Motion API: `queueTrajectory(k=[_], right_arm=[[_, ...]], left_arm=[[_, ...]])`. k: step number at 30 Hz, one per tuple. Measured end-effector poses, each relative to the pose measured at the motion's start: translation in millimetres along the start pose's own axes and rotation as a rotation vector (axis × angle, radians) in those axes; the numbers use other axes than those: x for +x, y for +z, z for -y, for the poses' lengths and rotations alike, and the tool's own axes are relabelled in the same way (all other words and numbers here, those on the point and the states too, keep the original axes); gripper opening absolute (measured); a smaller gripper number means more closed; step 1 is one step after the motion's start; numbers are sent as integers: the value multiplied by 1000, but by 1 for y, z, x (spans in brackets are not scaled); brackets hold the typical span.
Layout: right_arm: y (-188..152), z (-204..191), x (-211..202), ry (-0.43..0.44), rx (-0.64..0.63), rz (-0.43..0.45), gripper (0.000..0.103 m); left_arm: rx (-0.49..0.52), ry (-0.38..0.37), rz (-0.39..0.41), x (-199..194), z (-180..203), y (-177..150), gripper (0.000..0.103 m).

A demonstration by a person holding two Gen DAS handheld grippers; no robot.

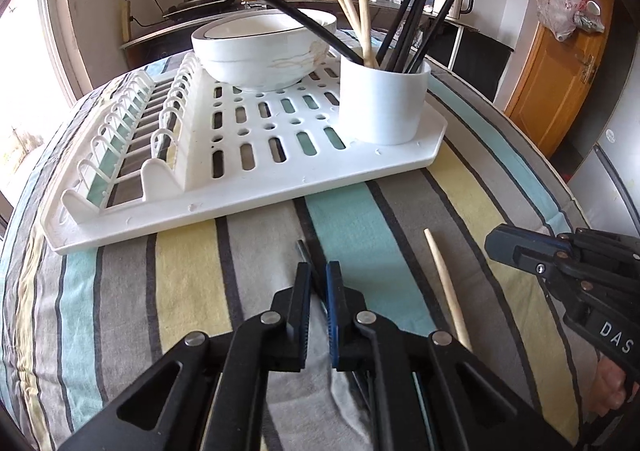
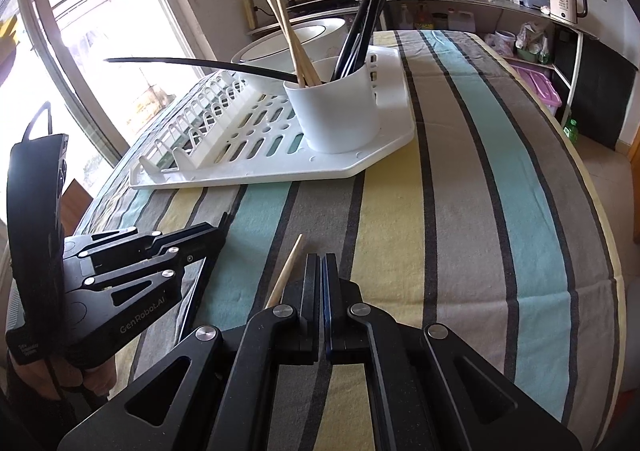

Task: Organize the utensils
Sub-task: 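Grasp a black chopstick with the left tool while the right tool grasps a wooden chopstick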

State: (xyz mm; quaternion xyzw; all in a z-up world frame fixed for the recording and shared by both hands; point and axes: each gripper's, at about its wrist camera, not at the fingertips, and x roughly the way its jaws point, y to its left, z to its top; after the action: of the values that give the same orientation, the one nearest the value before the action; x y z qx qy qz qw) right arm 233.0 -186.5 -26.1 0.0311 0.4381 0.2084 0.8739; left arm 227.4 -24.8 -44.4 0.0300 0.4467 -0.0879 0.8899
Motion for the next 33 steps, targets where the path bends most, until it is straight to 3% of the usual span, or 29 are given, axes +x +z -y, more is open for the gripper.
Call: queueTrajectory(k=[5,10,15,21,23,27,33], right_arm=[[-1,-9,5,13,-7,-11,4],[0,-22,15,15,-33,-37,11],[6,-33,31,-37,-67,-70,11],[11,-39,36,-128,-82,-81,11],[10,-39,36,-146,-83,-76,11],[7,-35,38,-163,-96,-74,5],[9,-36,38,-145,-112,-80,4]], left_arm=[[-8,39,-23,1,-36,1,8],[-135,-23,-59,-8,-60,-5,9],[-153,-26,-55,-12,-51,-12,18],[-82,100,-51,-8,-28,-9,20],[-88,100,-39,-9,-29,-10,20],[-104,100,-29,-10,-35,-11,9],[-99,90,-28,-10,-36,-9,8]])
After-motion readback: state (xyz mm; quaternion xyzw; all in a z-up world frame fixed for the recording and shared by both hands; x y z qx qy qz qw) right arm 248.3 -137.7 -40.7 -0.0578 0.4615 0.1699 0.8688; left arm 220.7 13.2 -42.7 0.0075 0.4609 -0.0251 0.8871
